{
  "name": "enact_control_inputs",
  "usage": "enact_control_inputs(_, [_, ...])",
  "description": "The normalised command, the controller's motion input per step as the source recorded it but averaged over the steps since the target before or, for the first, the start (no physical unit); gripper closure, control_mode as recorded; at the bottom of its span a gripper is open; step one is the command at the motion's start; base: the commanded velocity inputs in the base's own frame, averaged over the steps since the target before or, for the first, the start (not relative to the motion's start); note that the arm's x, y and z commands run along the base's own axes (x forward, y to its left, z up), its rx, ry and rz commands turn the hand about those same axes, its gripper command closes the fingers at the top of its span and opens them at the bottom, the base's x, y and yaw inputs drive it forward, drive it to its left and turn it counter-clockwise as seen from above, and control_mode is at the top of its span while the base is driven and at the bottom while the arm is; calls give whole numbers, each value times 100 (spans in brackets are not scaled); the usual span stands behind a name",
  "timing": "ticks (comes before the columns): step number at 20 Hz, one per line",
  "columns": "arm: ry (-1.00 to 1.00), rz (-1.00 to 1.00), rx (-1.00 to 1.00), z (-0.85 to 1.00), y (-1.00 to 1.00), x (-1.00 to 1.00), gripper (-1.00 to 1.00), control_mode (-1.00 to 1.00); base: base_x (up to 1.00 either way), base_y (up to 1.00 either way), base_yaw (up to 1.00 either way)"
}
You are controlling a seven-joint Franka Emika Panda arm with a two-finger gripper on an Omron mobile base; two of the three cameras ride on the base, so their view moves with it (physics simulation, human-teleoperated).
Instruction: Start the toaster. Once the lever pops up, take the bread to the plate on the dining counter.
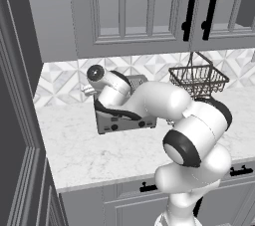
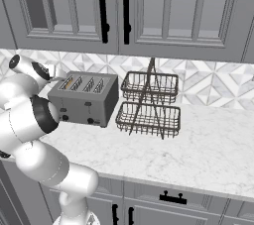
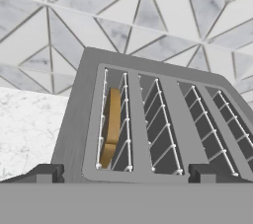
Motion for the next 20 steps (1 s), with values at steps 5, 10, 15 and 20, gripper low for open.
enact_control_inputs(5, [0, 0, 0, 0, 0, 0, -100, -100, 0, 0, 0])
enact_control_inputs(10, [0, 0, 0, 0, 0, 0, -100, -100, 0, 0, 0])
enact_control_inputs(15, [0, 0, 0, 0, 0, 0, -100, -100, 0, 0, 0])
enact_control_inputs(20, [0, 0, 0, 0, 0, 0, -100, -100, 0, 0, 0])
